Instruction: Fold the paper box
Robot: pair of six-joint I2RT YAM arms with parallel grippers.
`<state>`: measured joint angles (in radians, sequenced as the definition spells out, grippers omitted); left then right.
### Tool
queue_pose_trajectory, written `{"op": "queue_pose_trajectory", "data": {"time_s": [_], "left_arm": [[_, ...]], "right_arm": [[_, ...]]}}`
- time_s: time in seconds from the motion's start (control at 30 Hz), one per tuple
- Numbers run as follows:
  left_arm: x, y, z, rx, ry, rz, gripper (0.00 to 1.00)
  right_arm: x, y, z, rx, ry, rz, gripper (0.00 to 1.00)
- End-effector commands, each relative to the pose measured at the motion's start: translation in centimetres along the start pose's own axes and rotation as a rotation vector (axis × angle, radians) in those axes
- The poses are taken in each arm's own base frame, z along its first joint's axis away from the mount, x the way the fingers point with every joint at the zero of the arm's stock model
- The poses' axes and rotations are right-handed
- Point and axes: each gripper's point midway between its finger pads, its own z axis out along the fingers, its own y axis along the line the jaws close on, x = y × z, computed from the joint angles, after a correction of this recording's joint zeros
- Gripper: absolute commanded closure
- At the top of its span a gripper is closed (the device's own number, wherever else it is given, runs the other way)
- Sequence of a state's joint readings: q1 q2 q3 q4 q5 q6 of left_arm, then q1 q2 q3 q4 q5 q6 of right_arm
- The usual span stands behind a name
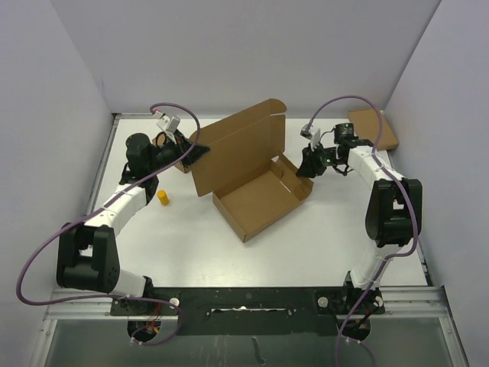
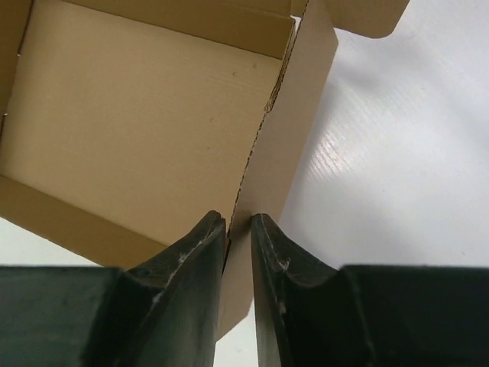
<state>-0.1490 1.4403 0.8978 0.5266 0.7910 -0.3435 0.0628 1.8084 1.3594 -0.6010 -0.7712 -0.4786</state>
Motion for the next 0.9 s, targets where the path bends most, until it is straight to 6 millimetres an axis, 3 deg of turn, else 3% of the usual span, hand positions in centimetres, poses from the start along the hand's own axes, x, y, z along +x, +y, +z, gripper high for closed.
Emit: {"op": "queue_pose_trajectory", "data": {"time_s": [0.0,0.33,0.7,0.87], "left_arm": [[-1.4,-0.6,0.2,0.035,-0.035,0.054,1.0],[-1.4,-0.7,0.2,0.037,-0.034,0.055,1.0],[-1.3,-0.6,0.2,0.038,-0.03,0.052,1.0],[-1.3,-0.7,0.2,0.039,-0.031,0.054,1.0]], "right_arm": [[-0.8,1.1,-0.1,-0.12,-0.069,0.066,0.76],[-0.8,0.9,-0.6,-0.204,-0.129,0.162,0.45],[-2.4,-0.5,-3.6,-0.242,-0.251,0.222,0.34],[-3.1,-2.7,-6.2,-0.174,-0.302,0.228,0.34]]}}
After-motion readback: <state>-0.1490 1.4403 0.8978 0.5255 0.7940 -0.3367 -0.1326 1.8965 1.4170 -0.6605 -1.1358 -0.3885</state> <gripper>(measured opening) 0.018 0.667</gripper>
